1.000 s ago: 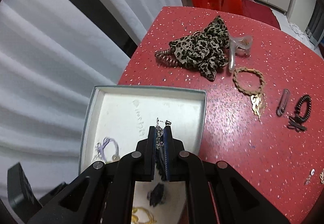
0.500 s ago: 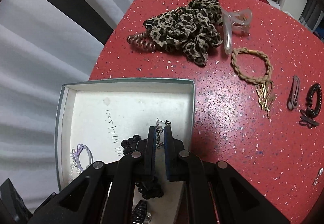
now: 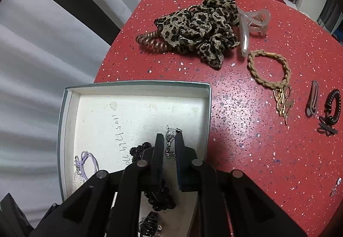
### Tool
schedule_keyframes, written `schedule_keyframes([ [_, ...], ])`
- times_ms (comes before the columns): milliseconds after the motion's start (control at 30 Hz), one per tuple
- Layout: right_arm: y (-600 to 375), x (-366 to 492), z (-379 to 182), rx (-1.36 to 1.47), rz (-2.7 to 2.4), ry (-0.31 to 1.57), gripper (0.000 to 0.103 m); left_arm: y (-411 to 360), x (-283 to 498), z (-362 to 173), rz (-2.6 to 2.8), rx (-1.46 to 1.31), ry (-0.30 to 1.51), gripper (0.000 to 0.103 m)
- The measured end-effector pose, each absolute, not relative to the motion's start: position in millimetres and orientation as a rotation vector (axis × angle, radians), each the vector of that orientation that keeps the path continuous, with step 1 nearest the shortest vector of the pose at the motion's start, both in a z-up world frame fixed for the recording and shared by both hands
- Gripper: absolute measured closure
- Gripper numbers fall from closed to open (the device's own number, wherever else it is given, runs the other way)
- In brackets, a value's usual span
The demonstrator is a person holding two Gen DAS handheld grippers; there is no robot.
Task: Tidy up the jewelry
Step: 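Carry the star clip with the left tool while the right tool carries the earring to the tray, then open both tools to release star clip and earring into the tray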
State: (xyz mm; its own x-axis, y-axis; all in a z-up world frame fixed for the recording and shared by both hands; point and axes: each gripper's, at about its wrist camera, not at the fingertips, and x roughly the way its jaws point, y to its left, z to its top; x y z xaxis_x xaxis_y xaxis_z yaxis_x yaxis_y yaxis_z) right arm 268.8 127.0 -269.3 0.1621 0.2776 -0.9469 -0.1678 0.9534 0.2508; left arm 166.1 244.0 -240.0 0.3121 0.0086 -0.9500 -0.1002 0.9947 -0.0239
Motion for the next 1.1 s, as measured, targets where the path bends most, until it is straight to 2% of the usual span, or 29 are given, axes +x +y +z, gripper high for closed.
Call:
schedule_keyframes([
  [167,131,266,-263,0.093,0.338,1.371,0.070,244,168,-241,0.079,-0.078,1.259,0.047],
  [233,132,266,-261,0.093,0.341,1.370,0.067,244,168,-240,0.080,-0.075,1.256,0.045],
  [267,133,266,-260,0.094,0.340,1.370,0.067,244,168,-240,0.081,-0.072,1.255,0.036],
  [300,133,265,-258,0.095,0.340,1.369,0.066,245,167,-239,0.084,-0.071,1.249,0.012],
  [333,133,265,-257,0.096,0.340,1.369,0.066,245,166,-236,0.092,-0.071,1.236,0.002],
  [567,132,263,-248,0.101,0.351,1.382,0.060,248,165,-232,0.089,-0.076,1.232,0.002],
  [633,131,259,-241,0.104,0.354,1.377,0.055,248,165,-229,0.088,-0.079,1.234,0.002],
  [700,131,257,-237,0.108,0.354,1.369,0.040,249,163,-227,0.086,-0.074,1.232,0.002],
  [767,129,254,-232,0.118,0.358,1.364,0.036,250,161,-224,0.087,-0.070,1.231,0.001],
  [867,129,251,-223,0.132,0.378,1.357,0.022,251,158,-220,0.087,-0.074,1.234,0.001],
  [967,128,244,-214,0.126,0.389,1.350,0.022,255,153,-217,0.093,-0.083,1.239,0.001],
  [1033,127,239,-209,0.125,0.391,1.349,0.015,256,151,-215,0.096,-0.084,1.243,0.001],
  [1100,126,235,-203,0.121,0.388,1.342,0.013,256,146,-211,0.092,-0.081,1.246,0.001],
])
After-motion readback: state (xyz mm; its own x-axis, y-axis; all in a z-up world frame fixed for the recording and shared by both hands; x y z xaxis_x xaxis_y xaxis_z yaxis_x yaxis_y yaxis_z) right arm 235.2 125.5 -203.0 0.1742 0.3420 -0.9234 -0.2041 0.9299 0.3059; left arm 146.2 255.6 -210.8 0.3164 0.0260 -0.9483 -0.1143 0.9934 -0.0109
